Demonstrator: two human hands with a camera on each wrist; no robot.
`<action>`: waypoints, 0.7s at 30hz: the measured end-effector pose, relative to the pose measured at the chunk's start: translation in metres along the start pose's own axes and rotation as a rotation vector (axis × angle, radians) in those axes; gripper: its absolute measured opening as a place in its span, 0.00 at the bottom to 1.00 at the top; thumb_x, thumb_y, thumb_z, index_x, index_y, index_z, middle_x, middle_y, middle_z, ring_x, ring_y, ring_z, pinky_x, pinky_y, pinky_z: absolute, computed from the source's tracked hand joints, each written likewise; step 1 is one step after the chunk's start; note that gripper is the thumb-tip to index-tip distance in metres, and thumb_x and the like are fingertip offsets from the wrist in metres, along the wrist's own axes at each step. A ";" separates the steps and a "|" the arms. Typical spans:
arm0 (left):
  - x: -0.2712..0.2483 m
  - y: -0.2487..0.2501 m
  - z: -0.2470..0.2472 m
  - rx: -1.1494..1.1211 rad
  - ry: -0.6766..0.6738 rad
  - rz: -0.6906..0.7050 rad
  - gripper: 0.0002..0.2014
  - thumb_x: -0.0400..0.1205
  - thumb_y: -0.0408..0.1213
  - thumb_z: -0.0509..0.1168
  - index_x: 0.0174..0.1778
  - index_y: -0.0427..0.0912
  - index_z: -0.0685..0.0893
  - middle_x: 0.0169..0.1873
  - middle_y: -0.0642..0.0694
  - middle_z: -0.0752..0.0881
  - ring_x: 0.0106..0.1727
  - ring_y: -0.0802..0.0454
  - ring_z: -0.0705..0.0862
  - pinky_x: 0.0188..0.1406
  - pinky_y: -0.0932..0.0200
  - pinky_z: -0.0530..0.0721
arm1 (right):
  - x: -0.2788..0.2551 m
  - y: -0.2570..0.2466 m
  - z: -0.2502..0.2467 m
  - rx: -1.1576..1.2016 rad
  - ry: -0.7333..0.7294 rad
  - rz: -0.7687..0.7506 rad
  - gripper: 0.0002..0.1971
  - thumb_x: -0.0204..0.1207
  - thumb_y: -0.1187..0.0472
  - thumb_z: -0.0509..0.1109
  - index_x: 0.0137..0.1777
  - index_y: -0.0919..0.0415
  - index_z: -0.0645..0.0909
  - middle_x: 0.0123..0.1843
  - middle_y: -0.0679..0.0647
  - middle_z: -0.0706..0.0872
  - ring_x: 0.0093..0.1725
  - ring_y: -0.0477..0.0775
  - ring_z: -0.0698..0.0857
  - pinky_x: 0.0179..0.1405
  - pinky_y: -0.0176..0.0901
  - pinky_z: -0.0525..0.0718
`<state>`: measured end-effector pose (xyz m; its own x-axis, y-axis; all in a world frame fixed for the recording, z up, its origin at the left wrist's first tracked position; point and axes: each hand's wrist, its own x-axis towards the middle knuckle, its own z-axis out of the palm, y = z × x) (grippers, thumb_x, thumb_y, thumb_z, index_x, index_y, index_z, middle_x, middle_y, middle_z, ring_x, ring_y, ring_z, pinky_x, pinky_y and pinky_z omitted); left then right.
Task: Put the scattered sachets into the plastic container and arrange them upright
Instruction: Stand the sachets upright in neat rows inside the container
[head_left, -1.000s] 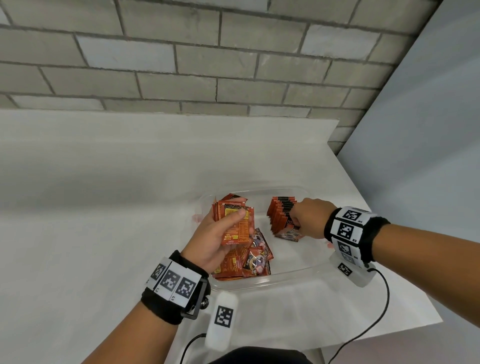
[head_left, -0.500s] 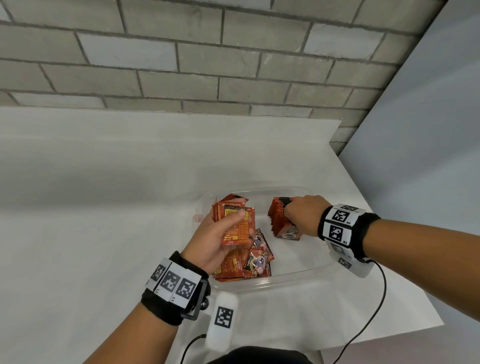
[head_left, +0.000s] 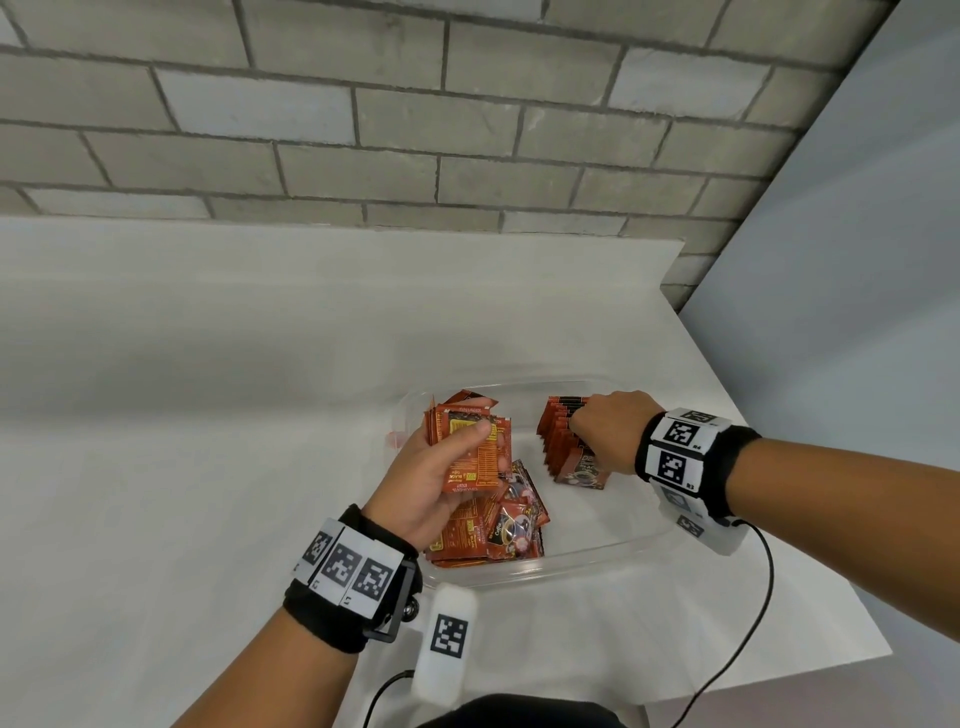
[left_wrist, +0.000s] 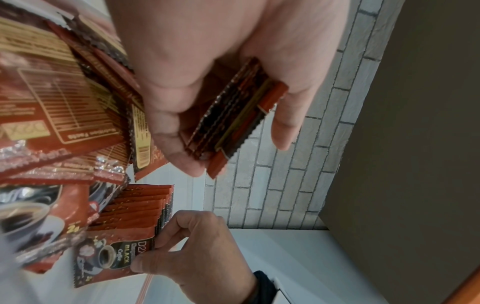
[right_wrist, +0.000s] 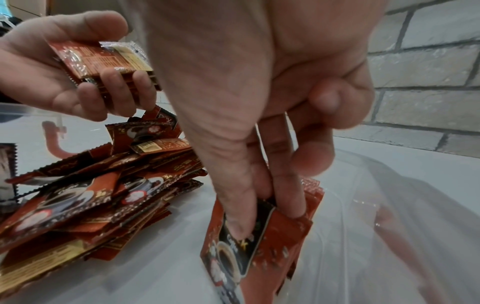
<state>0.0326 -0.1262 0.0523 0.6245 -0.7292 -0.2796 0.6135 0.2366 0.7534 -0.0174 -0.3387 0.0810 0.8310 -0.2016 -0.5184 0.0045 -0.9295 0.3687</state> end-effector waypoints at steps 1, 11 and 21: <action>0.000 0.000 -0.001 0.000 -0.001 0.000 0.20 0.70 0.40 0.69 0.57 0.39 0.82 0.40 0.42 0.89 0.39 0.49 0.89 0.39 0.53 0.88 | -0.001 0.000 0.000 0.004 0.011 0.005 0.05 0.76 0.64 0.66 0.51 0.62 0.80 0.36 0.52 0.74 0.34 0.53 0.76 0.22 0.38 0.65; 0.001 -0.002 -0.001 -0.074 0.018 -0.050 0.16 0.82 0.25 0.59 0.65 0.39 0.80 0.51 0.31 0.88 0.45 0.39 0.89 0.42 0.49 0.90 | -0.020 0.012 -0.011 0.270 0.204 0.095 0.09 0.80 0.51 0.62 0.44 0.57 0.74 0.36 0.49 0.76 0.33 0.51 0.75 0.27 0.40 0.69; 0.000 -0.004 0.014 0.106 -0.061 -0.036 0.26 0.69 0.27 0.71 0.64 0.43 0.81 0.56 0.37 0.88 0.57 0.41 0.88 0.51 0.47 0.88 | -0.051 -0.012 -0.019 1.142 0.407 -0.235 0.24 0.73 0.55 0.75 0.69 0.46 0.75 0.53 0.42 0.83 0.38 0.41 0.80 0.42 0.32 0.82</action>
<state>0.0238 -0.1362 0.0573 0.5705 -0.7747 -0.2728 0.5783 0.1430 0.8032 -0.0495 -0.3110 0.1178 0.9891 -0.0725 -0.1283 -0.1416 -0.7082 -0.6916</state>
